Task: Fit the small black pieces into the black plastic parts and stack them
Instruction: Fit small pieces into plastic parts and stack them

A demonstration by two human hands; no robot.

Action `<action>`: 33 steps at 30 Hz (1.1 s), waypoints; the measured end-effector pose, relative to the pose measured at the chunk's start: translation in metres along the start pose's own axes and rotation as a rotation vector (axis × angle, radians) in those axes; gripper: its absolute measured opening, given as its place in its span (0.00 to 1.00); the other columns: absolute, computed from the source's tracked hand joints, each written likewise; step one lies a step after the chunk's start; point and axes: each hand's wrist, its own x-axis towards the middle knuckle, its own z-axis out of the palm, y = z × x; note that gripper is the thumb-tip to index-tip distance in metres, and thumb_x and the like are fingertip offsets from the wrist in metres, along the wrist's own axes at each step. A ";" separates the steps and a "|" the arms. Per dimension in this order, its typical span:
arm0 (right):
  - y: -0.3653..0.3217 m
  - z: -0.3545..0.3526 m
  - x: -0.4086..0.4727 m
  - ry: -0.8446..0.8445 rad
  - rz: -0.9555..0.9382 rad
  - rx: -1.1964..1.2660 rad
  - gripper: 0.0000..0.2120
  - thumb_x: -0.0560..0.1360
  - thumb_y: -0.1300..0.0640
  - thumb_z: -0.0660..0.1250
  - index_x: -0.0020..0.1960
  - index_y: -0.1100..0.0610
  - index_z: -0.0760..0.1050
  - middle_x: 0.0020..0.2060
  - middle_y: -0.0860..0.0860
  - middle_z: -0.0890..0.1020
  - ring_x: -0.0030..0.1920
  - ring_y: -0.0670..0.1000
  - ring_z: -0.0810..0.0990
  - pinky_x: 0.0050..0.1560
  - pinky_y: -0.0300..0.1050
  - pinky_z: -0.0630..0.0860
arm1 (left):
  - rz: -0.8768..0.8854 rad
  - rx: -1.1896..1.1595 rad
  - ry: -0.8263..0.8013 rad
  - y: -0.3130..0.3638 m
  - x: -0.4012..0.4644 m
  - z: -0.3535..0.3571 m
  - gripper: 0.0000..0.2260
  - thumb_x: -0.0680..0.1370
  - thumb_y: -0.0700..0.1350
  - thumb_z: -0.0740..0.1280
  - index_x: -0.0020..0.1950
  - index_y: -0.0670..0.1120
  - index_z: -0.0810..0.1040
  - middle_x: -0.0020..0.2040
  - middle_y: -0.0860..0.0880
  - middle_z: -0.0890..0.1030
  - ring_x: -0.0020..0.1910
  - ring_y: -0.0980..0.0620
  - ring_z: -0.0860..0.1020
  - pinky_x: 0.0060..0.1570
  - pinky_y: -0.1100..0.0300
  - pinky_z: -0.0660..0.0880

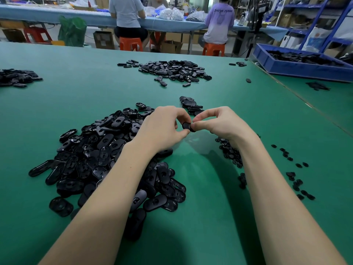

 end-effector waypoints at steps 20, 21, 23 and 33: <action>0.017 0.009 0.004 -0.154 0.064 0.284 0.10 0.65 0.45 0.82 0.41 0.47 0.86 0.37 0.44 0.84 0.27 0.42 0.67 0.26 0.36 0.59 | -0.343 -0.496 -0.062 -0.001 0.002 -0.001 0.05 0.73 0.43 0.73 0.45 0.53 0.84 0.32 0.56 0.80 0.34 0.54 0.78 0.52 0.46 0.82; 0.016 0.009 0.005 -0.150 0.061 0.265 0.08 0.65 0.46 0.81 0.42 0.47 0.86 0.36 0.44 0.83 0.27 0.42 0.68 0.26 0.36 0.60 | -0.358 -0.505 -0.061 -0.002 0.002 -0.001 0.05 0.73 0.43 0.73 0.45 0.53 0.84 0.30 0.56 0.79 0.33 0.54 0.79 0.53 0.46 0.81; 0.015 0.010 0.005 -0.128 0.058 0.220 0.06 0.67 0.49 0.81 0.43 0.46 0.87 0.34 0.44 0.80 0.27 0.42 0.68 0.26 0.35 0.60 | -0.384 -0.513 -0.058 -0.002 0.002 0.000 0.05 0.73 0.42 0.73 0.45 0.51 0.84 0.29 0.57 0.78 0.32 0.55 0.79 0.55 0.46 0.81; 0.009 0.017 0.005 -0.066 0.000 0.176 0.03 0.70 0.56 0.78 0.40 0.52 0.84 0.22 0.39 0.74 0.22 0.39 0.67 0.22 0.29 0.60 | -0.472 -0.606 -0.039 -0.001 0.003 -0.002 0.04 0.72 0.40 0.76 0.44 0.49 0.84 0.30 0.56 0.79 0.30 0.57 0.79 0.54 0.52 0.81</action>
